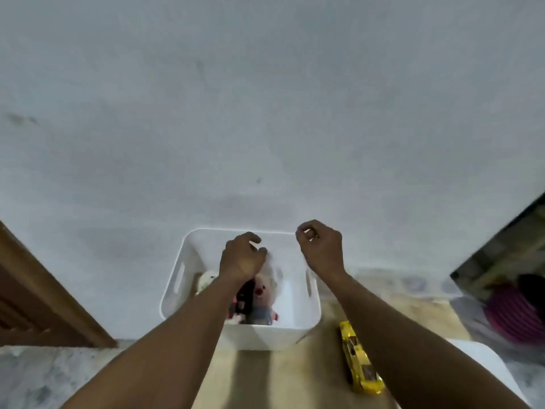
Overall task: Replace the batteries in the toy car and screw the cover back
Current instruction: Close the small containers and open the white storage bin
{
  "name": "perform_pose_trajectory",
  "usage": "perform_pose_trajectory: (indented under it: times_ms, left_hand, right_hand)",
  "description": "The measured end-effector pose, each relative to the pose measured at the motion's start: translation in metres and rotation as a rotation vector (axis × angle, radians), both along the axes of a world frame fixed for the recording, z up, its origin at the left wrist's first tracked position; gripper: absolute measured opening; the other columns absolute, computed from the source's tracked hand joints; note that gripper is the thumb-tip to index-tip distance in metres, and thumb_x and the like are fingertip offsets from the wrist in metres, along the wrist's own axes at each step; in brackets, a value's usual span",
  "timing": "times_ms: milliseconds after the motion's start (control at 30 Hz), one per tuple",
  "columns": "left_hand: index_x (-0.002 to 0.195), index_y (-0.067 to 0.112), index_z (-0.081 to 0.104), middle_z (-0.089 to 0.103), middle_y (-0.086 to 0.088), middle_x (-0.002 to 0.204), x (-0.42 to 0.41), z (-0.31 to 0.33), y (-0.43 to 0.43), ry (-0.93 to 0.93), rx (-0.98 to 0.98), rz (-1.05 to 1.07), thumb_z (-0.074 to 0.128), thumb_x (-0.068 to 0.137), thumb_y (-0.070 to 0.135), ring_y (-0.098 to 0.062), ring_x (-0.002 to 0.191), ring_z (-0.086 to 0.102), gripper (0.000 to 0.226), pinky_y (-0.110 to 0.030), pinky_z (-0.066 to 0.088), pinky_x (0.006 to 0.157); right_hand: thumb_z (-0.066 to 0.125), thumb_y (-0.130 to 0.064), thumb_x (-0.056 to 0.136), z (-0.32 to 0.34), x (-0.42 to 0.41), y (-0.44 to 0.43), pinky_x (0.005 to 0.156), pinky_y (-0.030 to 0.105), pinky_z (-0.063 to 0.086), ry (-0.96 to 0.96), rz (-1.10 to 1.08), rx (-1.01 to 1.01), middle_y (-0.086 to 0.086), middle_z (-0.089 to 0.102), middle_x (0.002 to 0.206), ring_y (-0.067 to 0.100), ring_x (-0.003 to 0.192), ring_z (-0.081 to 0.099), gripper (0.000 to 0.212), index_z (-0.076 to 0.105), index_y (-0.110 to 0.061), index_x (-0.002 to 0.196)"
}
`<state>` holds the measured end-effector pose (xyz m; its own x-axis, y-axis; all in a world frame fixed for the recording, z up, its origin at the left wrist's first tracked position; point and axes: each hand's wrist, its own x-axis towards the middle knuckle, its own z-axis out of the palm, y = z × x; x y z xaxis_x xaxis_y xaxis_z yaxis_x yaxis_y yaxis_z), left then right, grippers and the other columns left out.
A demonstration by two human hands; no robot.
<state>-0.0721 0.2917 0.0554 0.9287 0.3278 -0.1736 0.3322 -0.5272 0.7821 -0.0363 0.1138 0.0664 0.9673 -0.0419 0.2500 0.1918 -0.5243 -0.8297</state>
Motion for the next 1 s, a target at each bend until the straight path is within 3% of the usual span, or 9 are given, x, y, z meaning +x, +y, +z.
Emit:
perform_pose_trajectory:
  times_ms: [133,233,300,367,500,600,733,833,1000]
  left_hand:
    - [0.091,0.027,0.07,0.07,0.005,0.079,-0.007,0.015,-0.109,-0.041,-0.189,-0.14,0.068,0.08,0.028,-0.02,0.079,0.069,0.012,-0.028,0.055,0.08]
    - [0.079,0.026,0.07,0.072,-0.001,0.085,-0.024,-0.003,-0.191,0.099,-0.341,-0.252,0.068,0.075,0.028,-0.028,0.082,0.072,0.006,-0.034,0.058,0.072]
    - [0.086,0.017,0.074,0.074,-0.01,0.093,-0.039,-0.022,-0.244,0.217,-0.378,-0.278,0.066,0.077,0.026,-0.032,0.09,0.072,0.016,-0.038,0.06,0.076]
    - [0.099,0.008,0.075,0.074,-0.017,0.102,-0.058,-0.048,-0.286,0.352,-0.331,-0.295,0.065,0.08,0.028,-0.034,0.097,0.07,0.029,-0.044,0.06,0.082]
    - [0.124,0.002,0.062,0.067,-0.016,0.119,-0.099,-0.1,-0.347,0.586,-0.257,-0.239,0.067,0.082,0.036,-0.032,0.104,0.067,0.054,-0.036,0.059,0.08]
    - [0.138,0.004,0.049,0.058,-0.013,0.133,-0.117,-0.123,-0.374,0.636,-0.154,-0.205,0.063,0.082,0.04,-0.03,0.116,0.06,0.068,-0.034,0.055,0.088]
    - [0.143,0.008,0.04,0.051,-0.011,0.137,-0.121,-0.143,-0.394,0.641,-0.086,-0.127,0.06,0.074,0.045,-0.031,0.12,0.056,0.081,-0.04,0.053,0.096]
    - [0.142,0.008,0.04,0.052,-0.011,0.134,-0.117,-0.148,-0.403,0.632,-0.065,-0.085,0.059,0.072,0.045,-0.032,0.119,0.056,0.082,-0.042,0.053,0.096]
    - [0.148,0.007,0.027,0.033,-0.015,0.149,-0.115,-0.148,-0.415,0.712,-0.025,-0.021,0.058,0.087,0.041,-0.034,0.133,0.042,0.076,-0.04,0.043,0.106]
  right_hand:
    - [0.068,-0.013,0.082,0.009,-0.015,-0.12,0.056,0.011,0.04,-0.02,-0.259,-0.041,-0.005,0.059,0.056,0.006,0.053,0.056,0.01,0.07,-0.02,0.075]
    - [0.067,-0.017,0.082,-0.014,-0.036,-0.218,0.062,0.022,0.046,0.123,-0.389,-0.156,-0.006,0.064,0.06,0.013,0.065,0.064,0.008,0.07,-0.021,0.076]
    - [0.069,-0.012,0.08,-0.035,-0.053,-0.28,0.069,0.031,0.05,0.158,-0.46,-0.219,-0.001,0.067,0.065,0.024,0.073,0.066,0.004,0.072,-0.015,0.079]
    - [0.069,-0.011,0.079,-0.061,-0.068,-0.335,0.075,0.034,0.049,0.267,-0.508,-0.279,0.01,0.071,0.083,0.032,0.085,0.065,0.01,0.072,-0.013,0.087]
    - [0.066,-0.026,0.084,-0.108,-0.098,-0.431,0.088,0.034,0.046,0.555,-0.527,-0.409,0.007,0.068,0.115,0.028,0.108,0.061,0.023,0.066,-0.022,0.106]
    - [0.068,-0.024,0.081,-0.133,-0.112,-0.476,0.104,0.038,0.041,0.657,-0.557,-0.426,0.013,0.059,0.132,0.03,0.127,0.05,0.045,0.061,-0.014,0.125]
    - [0.066,-0.026,0.081,-0.157,-0.124,-0.506,0.108,0.042,0.041,0.802,-0.54,-0.374,0.015,0.047,0.149,0.033,0.136,0.045,0.069,0.045,-0.011,0.145]
    - [0.061,-0.03,0.089,-0.172,-0.129,-0.514,0.11,0.037,0.036,0.896,-0.484,-0.35,0.014,0.041,0.154,0.031,0.14,0.04,0.068,0.038,-0.008,0.149]
    - [0.057,-0.036,0.093,-0.193,-0.131,-0.518,0.106,0.036,0.038,0.952,-0.43,-0.326,0.013,0.045,0.151,0.031,0.136,0.045,0.063,0.041,-0.008,0.148]
